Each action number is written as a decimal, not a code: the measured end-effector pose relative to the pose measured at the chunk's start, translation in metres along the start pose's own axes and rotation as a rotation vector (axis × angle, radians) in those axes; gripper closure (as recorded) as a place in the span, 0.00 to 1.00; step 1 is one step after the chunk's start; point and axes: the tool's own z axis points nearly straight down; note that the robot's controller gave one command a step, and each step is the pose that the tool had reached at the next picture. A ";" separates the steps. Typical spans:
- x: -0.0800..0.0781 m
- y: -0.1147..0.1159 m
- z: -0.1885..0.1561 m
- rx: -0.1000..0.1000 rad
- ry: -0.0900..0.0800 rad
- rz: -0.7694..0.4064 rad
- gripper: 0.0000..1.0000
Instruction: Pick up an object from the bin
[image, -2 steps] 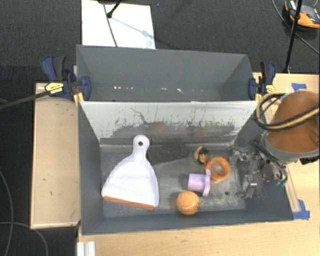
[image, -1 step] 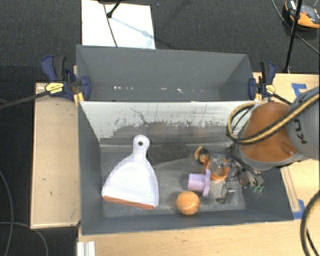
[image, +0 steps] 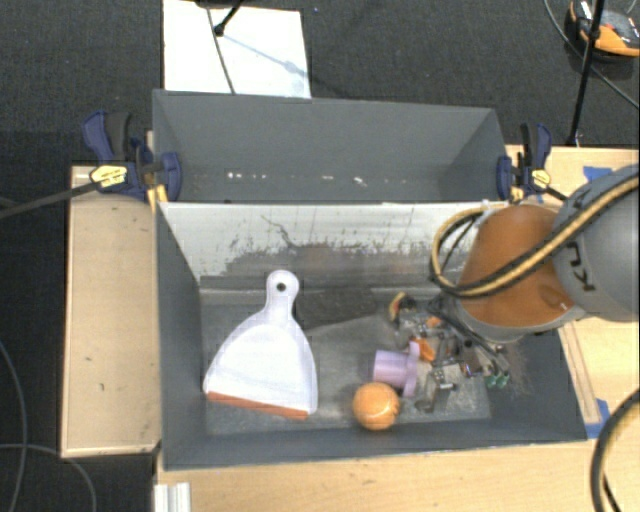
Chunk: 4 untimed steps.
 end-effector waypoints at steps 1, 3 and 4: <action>-0.009 0.008 -0.009 0.001 -0.005 0.007 0.00; -0.003 0.002 0.036 0.001 -0.001 0.048 1.00; -0.003 0.002 0.036 0.001 -0.001 0.047 1.00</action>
Offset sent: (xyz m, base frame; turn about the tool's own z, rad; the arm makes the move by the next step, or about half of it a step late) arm 0.0033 0.0078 -0.0356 0.0675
